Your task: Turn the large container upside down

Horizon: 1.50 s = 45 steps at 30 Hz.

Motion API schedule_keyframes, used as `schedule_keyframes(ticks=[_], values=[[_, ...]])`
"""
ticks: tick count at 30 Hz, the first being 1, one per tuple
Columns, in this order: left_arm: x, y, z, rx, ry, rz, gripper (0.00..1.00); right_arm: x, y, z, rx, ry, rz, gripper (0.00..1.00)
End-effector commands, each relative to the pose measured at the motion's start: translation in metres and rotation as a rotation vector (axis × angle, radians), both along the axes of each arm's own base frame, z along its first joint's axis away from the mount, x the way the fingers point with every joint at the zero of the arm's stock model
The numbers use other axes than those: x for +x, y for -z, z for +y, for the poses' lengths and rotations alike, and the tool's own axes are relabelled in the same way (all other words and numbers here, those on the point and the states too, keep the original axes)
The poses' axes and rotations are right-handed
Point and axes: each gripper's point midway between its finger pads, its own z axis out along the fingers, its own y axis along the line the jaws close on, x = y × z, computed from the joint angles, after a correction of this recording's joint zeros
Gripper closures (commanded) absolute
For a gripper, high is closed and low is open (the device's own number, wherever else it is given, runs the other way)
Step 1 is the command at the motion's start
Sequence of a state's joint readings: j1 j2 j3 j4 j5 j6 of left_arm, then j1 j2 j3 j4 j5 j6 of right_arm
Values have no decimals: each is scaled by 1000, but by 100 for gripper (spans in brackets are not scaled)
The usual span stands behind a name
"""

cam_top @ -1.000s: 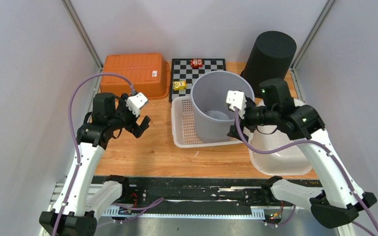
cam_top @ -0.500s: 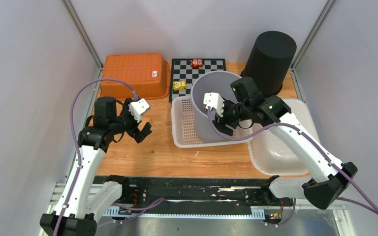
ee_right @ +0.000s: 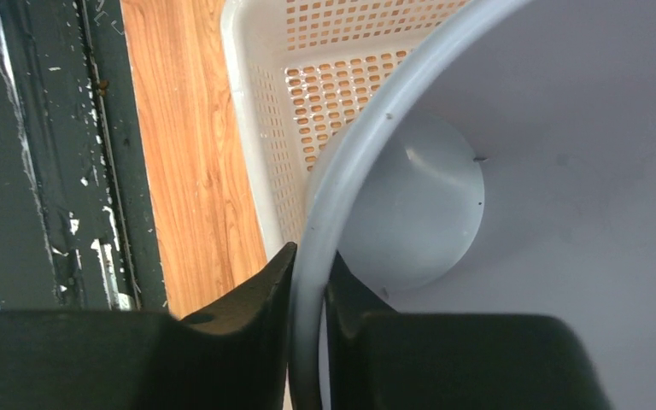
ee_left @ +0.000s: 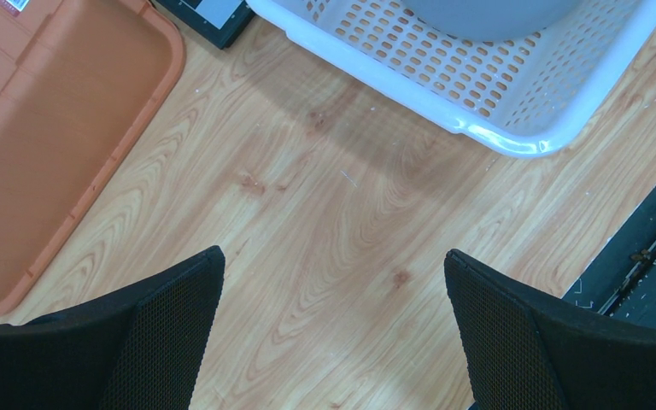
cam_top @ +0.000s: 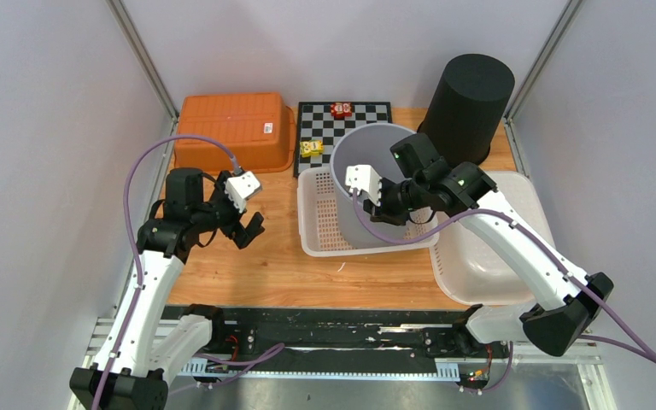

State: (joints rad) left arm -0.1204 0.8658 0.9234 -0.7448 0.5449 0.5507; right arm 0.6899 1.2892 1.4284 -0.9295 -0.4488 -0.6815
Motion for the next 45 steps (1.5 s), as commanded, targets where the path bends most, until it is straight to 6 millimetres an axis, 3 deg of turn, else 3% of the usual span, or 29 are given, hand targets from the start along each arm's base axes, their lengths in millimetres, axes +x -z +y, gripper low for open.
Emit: schedule_keyframes(ticks=[1,5,12,17,26,34,45], values=[[-3,2,-3,-8,23,7,0,-15,-11,4,-6,-61,31,85],[-3,2,-3,-6,25,4,0,-18,-17,4,-12,-71,29,97],[-3,2,-3,-6,28,0,0,-21,-31,1,-17,-68,-2,97],[-4,0,-3,-5,26,-6,0,-13,-48,-1,-11,-34,-70,98],[-1,-2,0,0,2,-19,0,7,-93,0,78,44,-226,98],[1,-2,2,2,-20,-23,0,7,-143,8,227,72,-296,98],[4,-4,4,4,-35,-31,0,5,-194,24,415,92,-308,98]])
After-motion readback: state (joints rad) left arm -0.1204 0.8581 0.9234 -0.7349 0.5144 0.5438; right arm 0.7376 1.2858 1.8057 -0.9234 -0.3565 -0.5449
